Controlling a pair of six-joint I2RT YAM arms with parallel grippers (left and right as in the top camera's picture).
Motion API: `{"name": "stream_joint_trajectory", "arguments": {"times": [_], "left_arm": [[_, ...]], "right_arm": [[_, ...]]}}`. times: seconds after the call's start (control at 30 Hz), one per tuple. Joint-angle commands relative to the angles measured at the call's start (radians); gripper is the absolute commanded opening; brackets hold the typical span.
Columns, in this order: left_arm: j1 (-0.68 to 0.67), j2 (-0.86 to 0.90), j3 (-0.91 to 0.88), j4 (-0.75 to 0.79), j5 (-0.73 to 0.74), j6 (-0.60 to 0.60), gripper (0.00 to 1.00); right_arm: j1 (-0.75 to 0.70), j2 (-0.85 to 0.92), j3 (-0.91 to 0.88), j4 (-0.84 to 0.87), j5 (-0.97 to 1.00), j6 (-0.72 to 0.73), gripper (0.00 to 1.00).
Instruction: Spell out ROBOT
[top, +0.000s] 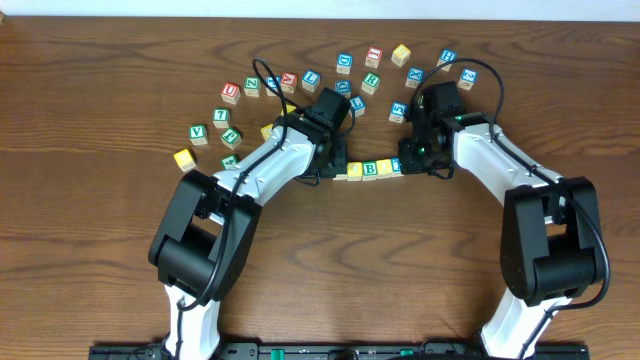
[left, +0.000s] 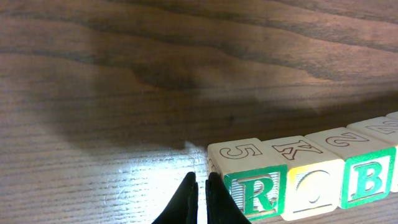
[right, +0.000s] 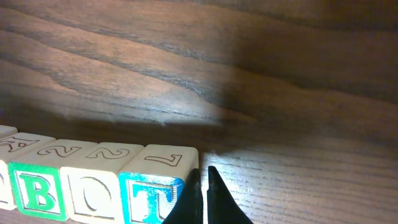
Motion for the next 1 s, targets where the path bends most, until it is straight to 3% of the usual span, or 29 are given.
{"name": "stream_joint_trajectory", "arguments": {"times": [0.0, 0.33, 0.97], "left_arm": [[-0.004, 0.002, -0.004, 0.017, 0.014, 0.042, 0.07], [-0.004, 0.002, -0.004, 0.019, 0.014, 0.041, 0.07], [-0.004, 0.002, -0.004, 0.049, 0.018, 0.026, 0.07]], "right_arm": [[0.015, 0.007, -0.005, -0.009, -0.021, 0.050, 0.01], [0.015, 0.007, -0.005, -0.048, -0.021, 0.164, 0.01], [0.047, 0.007, -0.005, 0.050, -0.051, 0.198, 0.01]]}}
